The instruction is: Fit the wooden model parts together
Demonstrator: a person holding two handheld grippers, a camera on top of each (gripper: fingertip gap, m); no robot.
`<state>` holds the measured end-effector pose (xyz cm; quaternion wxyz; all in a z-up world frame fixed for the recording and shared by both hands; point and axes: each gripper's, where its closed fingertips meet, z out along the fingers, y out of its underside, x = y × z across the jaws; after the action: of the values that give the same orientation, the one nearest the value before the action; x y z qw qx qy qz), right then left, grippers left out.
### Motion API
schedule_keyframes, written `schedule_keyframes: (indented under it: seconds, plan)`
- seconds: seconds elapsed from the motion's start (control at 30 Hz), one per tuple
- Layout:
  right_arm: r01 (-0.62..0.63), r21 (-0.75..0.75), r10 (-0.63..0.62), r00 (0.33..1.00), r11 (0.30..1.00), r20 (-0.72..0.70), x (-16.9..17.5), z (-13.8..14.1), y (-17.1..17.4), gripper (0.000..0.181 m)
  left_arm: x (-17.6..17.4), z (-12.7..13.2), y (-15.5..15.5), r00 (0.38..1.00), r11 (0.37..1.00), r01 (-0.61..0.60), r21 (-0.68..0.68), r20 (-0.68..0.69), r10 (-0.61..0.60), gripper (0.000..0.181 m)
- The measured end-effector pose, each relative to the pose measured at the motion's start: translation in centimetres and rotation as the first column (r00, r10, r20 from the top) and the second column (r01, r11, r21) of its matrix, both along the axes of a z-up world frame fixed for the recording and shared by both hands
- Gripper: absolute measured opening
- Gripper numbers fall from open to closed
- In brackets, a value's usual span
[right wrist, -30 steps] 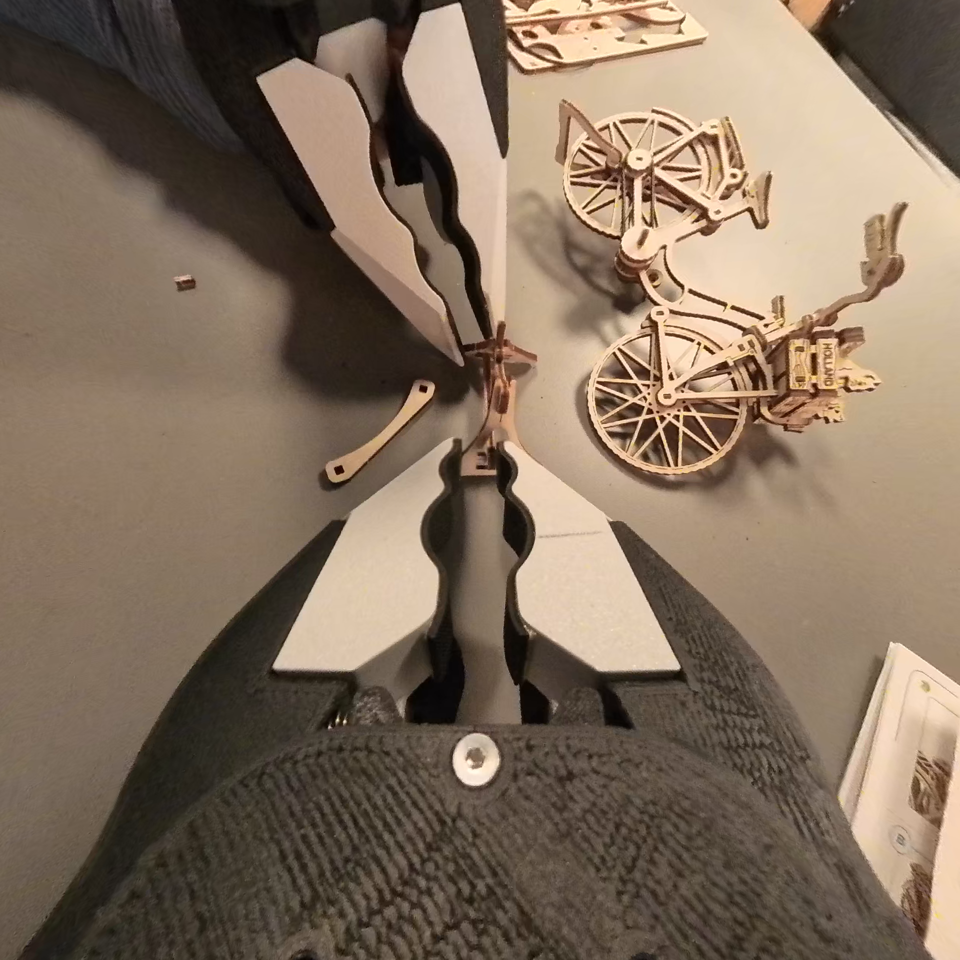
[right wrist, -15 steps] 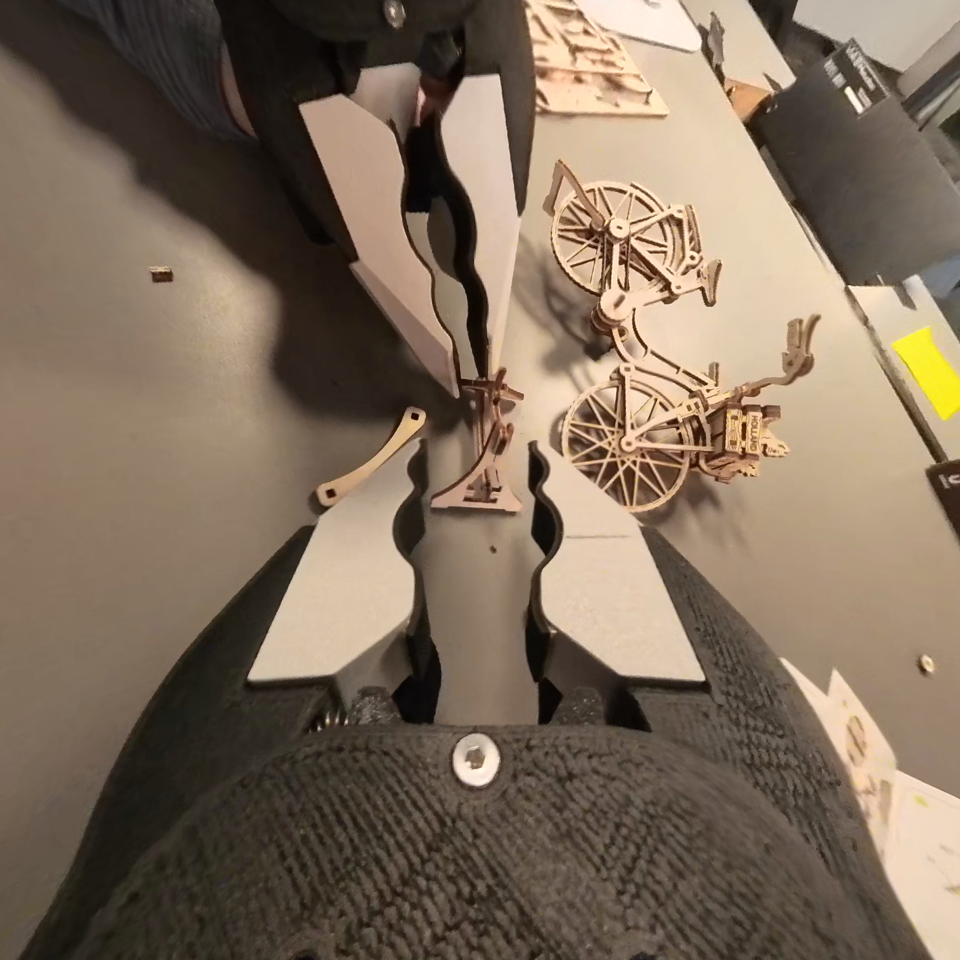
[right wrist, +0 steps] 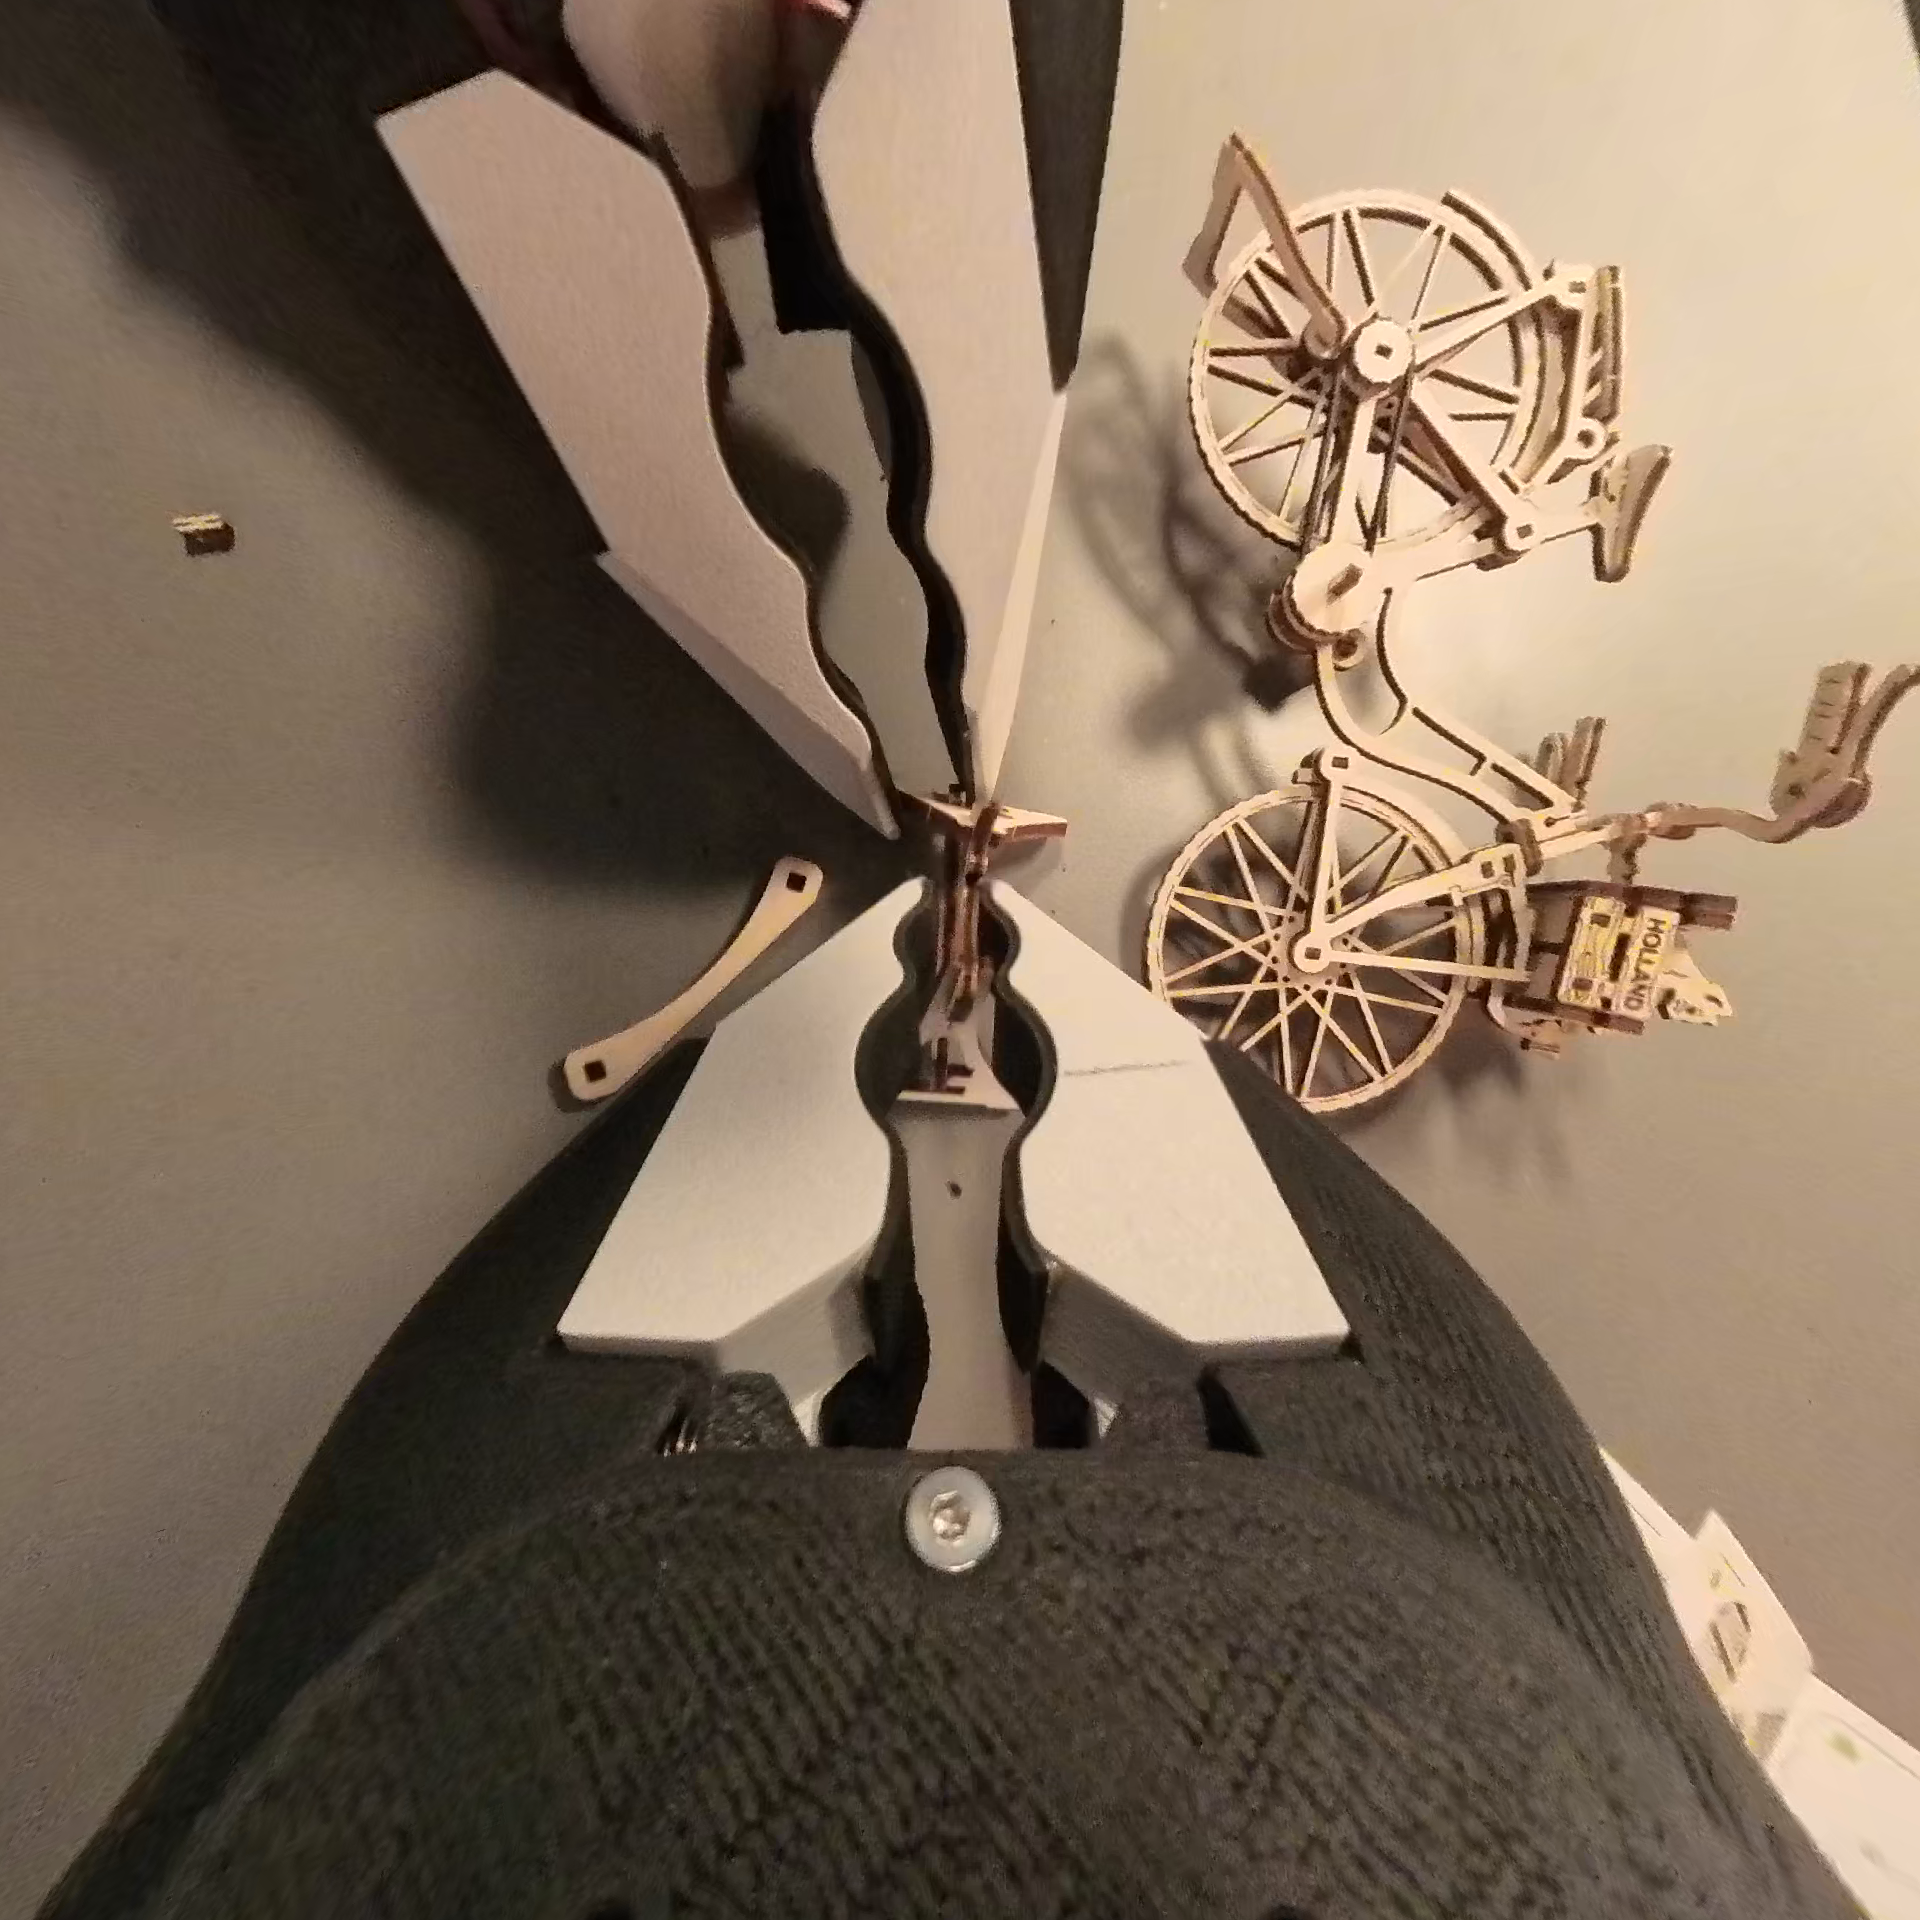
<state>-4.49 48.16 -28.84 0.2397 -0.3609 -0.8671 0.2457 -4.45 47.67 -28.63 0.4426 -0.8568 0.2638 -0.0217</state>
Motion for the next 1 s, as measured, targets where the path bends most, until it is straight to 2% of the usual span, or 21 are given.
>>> schedule_keyframes:
  seconds: [0.37, 0.6, 0.7, 1.0]
  plan:
    - [-0.024, -0.090, 0.028, 0.999, 0.996, 0.040, 0.04, -0.18, -0.21, 0.001, 0.13, 0.06, -0.07, 1.000, 1.000, 0.011, 0.008, -0.006, -0.011, 0.013]
    - [-0.039, -0.160, 0.049, 0.997, 0.986, 0.062, 0.08, -0.28, -0.41, 0.001, -0.48, 0.23, 0.14, 1.000, 0.999, -0.018, 0.028, -0.018, 0.019, 0.030]
    - [-0.042, -0.187, 0.055, 0.996, 0.981, 0.067, 0.10, -0.28, -0.48, 0.001, -0.50, 0.17, 0.16, 1.000, 1.000, -0.019, 0.019, -0.006, 0.019, 0.031]
    - [-0.145, -0.095, 0.147, 0.989, 0.985, 0.017, 0.26, -0.27, -0.55, 0.001, -0.33, -0.15, 0.11, 0.996, 0.999, -0.002, -0.054, 0.089, 0.006, 0.031]
